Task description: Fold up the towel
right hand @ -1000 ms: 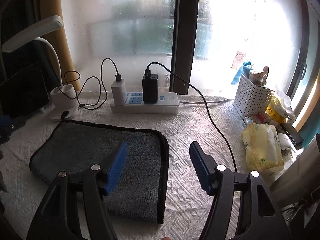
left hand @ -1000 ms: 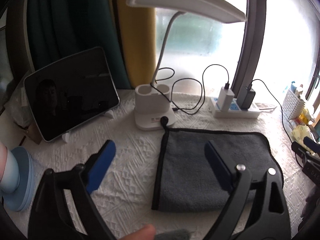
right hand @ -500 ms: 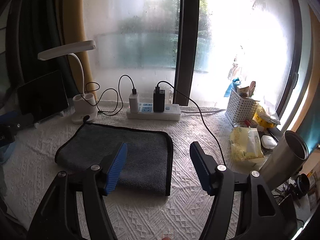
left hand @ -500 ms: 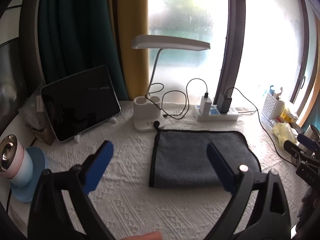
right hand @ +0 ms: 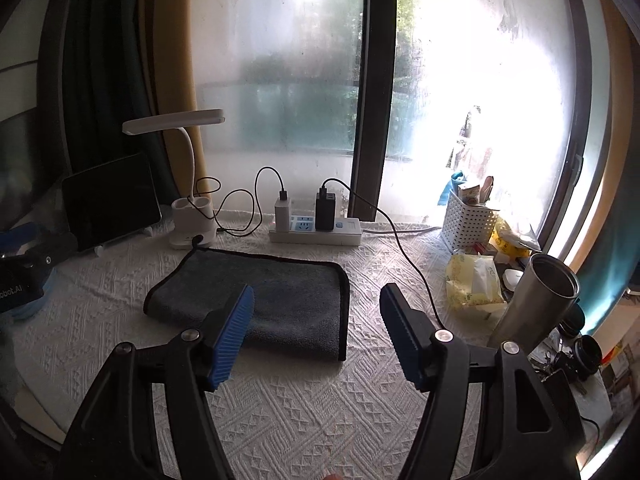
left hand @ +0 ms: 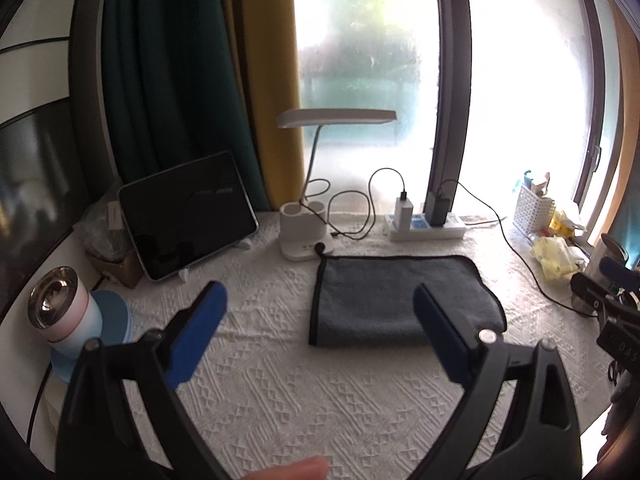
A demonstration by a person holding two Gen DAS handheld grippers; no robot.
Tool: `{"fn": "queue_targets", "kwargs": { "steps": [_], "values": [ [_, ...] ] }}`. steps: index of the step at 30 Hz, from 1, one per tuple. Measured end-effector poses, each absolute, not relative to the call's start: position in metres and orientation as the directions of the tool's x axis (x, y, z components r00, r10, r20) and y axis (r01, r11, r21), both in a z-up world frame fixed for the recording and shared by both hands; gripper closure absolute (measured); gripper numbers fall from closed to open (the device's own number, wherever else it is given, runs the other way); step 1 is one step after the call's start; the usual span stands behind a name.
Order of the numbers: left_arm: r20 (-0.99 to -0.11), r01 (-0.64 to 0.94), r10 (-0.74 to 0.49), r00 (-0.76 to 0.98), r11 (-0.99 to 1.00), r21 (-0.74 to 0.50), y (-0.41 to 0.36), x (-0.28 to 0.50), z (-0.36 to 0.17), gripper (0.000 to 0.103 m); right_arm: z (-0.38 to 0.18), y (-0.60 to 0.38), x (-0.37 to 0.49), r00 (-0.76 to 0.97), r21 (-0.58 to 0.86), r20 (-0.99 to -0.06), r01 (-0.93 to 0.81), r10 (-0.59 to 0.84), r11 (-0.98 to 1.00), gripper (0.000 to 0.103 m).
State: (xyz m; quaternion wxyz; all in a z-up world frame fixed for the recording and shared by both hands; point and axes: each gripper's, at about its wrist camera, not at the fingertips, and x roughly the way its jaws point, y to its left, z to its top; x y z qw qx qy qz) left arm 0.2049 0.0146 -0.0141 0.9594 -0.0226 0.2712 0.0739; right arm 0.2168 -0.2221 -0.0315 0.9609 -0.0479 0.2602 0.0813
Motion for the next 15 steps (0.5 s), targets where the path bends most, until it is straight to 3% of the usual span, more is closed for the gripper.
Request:
{"fn": "queue_targets", "kwargs": {
  "steps": [15],
  "values": [
    [-0.459, -0.147, 0.130, 0.879, 0.989, -0.003, 0.016, 0.142, 0.008, 0.008, 0.004, -0.222, 0.144, 0.895, -0.040, -0.426, -0.162, 0.129, 0.986, 0.034]
  ]
}}
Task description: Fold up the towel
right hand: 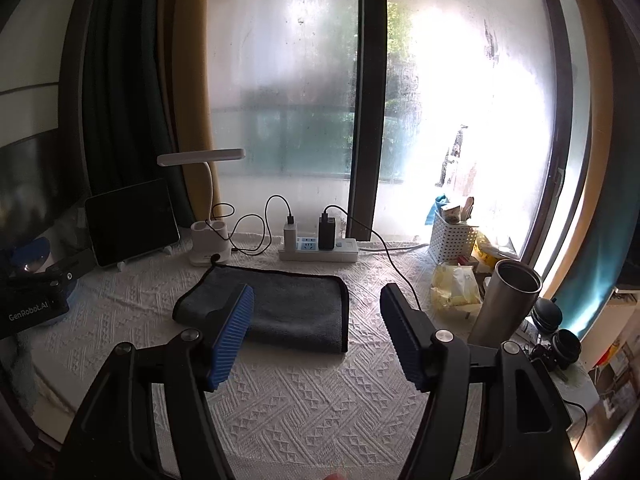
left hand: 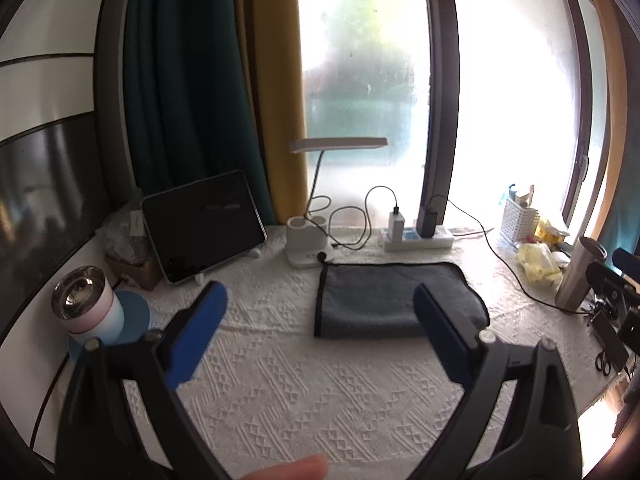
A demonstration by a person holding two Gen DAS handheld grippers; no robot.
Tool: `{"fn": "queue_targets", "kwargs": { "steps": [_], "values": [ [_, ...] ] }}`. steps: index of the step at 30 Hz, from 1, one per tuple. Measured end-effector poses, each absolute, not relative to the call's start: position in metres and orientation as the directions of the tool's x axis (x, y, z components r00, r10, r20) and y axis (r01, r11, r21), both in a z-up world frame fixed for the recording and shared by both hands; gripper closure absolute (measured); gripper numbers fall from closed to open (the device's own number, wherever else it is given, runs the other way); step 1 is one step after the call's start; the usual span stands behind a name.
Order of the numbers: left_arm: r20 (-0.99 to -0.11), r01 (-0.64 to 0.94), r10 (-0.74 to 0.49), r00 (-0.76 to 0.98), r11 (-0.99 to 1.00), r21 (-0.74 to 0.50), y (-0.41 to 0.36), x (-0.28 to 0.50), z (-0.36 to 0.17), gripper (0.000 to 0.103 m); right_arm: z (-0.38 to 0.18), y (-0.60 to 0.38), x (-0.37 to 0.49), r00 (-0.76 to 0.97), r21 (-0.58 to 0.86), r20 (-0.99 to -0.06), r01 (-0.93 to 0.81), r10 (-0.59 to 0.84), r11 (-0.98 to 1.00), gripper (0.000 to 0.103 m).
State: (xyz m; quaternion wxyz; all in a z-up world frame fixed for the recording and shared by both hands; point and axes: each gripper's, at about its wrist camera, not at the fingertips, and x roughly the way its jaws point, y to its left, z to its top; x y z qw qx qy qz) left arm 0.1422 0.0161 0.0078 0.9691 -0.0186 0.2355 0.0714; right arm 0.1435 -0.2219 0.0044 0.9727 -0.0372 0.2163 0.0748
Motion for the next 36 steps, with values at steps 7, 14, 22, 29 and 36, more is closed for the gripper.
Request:
{"fn": "queue_targets", "kwargs": {
  "steps": [7, 14, 22, 29, 36],
  "values": [
    [-0.420, -0.147, 0.138, 0.897, 0.989, 0.011, 0.012, 0.110, 0.023, 0.008, 0.016, -0.226, 0.112, 0.915, -0.064, -0.395, -0.109, 0.075, 0.992, 0.029],
    [-0.352, -0.127, 0.124, 0.928, 0.992, 0.014, 0.009, 0.078, 0.044, 0.008, 0.031, -0.232, 0.081, 0.938, -0.070, -0.345, -0.075, 0.047, 0.995, 0.025],
    [-0.300, -0.096, 0.088, 0.950, 0.995, -0.012, 0.009, 0.059, 0.062, 0.008, 0.049, -0.233, 0.057, 0.955, -0.061, -0.290, -0.082, 0.061, 0.995, 0.023],
    [-0.277, -0.091, 0.082, 0.957, 0.996, -0.017, 0.009, 0.052, 0.068, 0.008, 0.056, -0.235, 0.051, 0.960, -0.033, -0.269, -0.086, 0.073, 0.996, 0.022],
    [-0.265, -0.082, 0.071, 0.962, 0.996, -0.031, 0.009, 0.051, 0.070, 0.008, 0.057, -0.236, 0.050, 0.962, -0.033, -0.265, -0.081, 0.069, 0.996, 0.020]
  ]
}}
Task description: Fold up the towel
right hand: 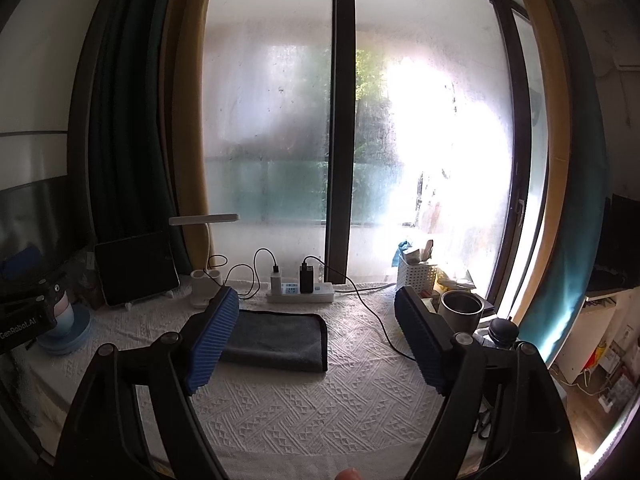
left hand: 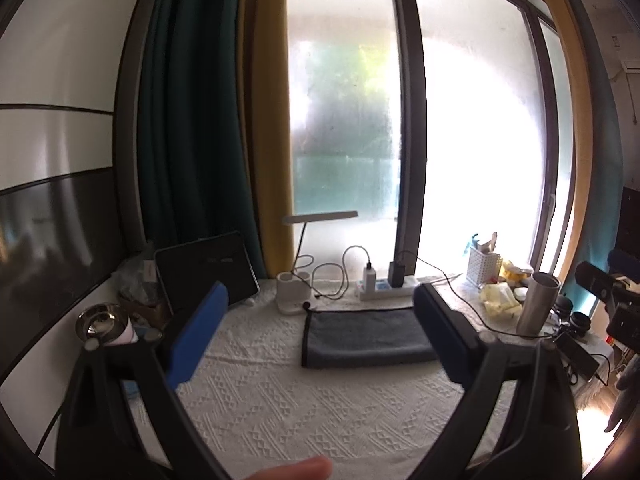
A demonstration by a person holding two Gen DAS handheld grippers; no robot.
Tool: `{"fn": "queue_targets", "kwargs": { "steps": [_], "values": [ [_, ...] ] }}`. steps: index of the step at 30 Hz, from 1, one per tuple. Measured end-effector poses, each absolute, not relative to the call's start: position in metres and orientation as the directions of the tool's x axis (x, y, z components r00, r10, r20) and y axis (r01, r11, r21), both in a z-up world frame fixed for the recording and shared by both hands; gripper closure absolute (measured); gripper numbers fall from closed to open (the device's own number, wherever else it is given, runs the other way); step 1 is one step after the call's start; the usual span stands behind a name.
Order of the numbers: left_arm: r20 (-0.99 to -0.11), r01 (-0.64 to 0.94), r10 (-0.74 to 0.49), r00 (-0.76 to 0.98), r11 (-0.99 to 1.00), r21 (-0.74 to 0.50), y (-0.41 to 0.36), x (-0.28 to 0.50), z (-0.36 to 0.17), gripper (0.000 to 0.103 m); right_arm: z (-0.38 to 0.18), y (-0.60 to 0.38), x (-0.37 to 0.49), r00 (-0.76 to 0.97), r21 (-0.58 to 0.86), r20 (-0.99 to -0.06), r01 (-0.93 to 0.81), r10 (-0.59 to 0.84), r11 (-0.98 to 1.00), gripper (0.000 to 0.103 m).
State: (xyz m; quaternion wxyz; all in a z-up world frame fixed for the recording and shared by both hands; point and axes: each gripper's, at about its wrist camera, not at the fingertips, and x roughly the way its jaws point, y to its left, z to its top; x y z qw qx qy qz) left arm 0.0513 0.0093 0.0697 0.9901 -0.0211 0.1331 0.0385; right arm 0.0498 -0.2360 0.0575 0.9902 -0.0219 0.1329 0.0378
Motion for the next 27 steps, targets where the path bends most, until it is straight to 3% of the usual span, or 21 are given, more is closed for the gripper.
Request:
{"fn": "queue_targets", "kwargs": {
  "steps": [27],
  "values": [
    [-0.254, -0.079, 0.067, 0.965, 0.996, -0.038, 0.0108, 0.0495, 0.0701, 0.008, 0.0587, -0.2355, 0.0513, 0.960, -0.043, -0.266, -0.096, 0.081, 0.994, 0.020]
  ]
}}
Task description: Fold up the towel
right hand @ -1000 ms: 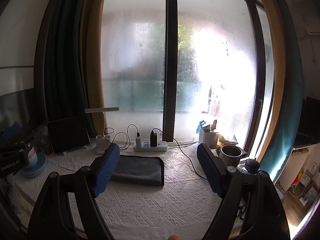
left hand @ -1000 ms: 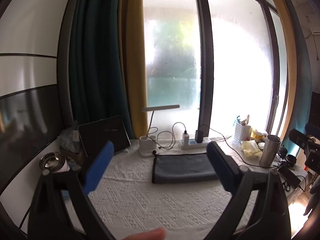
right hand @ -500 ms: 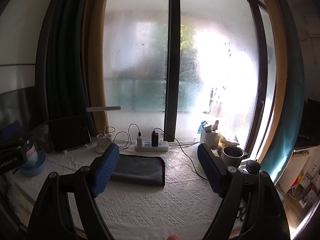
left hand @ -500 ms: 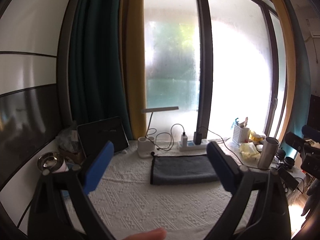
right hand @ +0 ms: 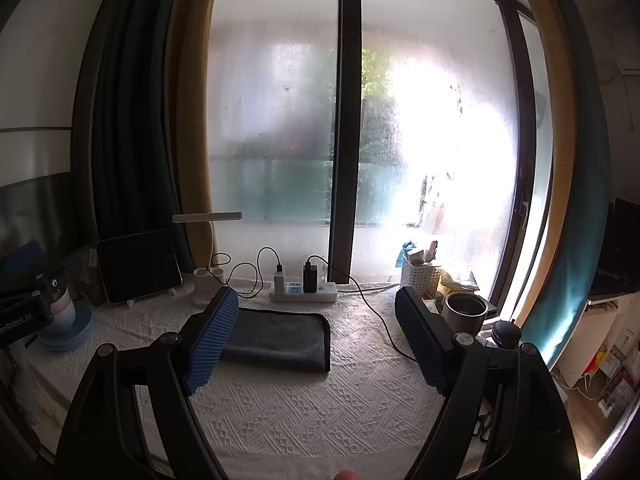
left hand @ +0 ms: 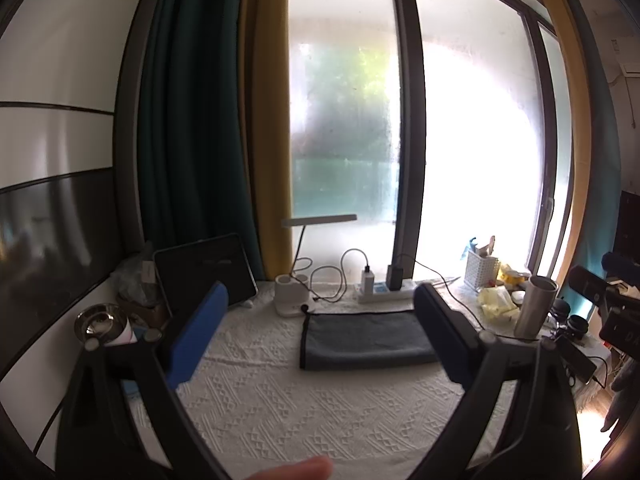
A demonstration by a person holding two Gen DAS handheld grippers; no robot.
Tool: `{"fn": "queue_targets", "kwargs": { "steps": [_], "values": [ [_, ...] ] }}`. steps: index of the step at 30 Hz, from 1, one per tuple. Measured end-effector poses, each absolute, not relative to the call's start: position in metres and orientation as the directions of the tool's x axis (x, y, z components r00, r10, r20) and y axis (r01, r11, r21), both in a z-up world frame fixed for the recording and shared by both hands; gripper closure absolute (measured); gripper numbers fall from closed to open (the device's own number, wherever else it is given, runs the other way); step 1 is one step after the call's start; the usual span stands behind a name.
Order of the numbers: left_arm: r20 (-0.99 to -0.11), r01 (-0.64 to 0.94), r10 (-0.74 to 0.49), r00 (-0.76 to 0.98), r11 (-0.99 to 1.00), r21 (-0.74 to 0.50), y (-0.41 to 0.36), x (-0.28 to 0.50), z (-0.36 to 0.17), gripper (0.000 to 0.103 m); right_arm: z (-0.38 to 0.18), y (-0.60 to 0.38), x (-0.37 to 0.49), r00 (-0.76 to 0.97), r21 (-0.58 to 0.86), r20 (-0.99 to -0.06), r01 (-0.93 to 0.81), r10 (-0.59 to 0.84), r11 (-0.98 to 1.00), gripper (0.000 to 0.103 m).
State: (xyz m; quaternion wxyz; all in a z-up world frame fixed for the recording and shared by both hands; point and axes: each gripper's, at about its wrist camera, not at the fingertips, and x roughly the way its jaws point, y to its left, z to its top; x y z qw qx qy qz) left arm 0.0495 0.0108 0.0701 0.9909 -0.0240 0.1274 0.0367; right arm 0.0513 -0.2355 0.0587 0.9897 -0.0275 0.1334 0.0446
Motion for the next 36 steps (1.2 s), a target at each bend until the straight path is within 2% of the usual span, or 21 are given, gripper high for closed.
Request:
{"fn": "queue_targets", "kwargs": {
  "steps": [36],
  "values": [
    [-0.259, -0.082, 0.069, 0.963, 0.996, -0.039, 0.0114, 0.0500, 0.0686, 0.008, 0.0574, -0.2330, 0.0514, 0.957, -0.044, -0.276, -0.107, 0.091, 0.993, 0.020]
  ]
}}
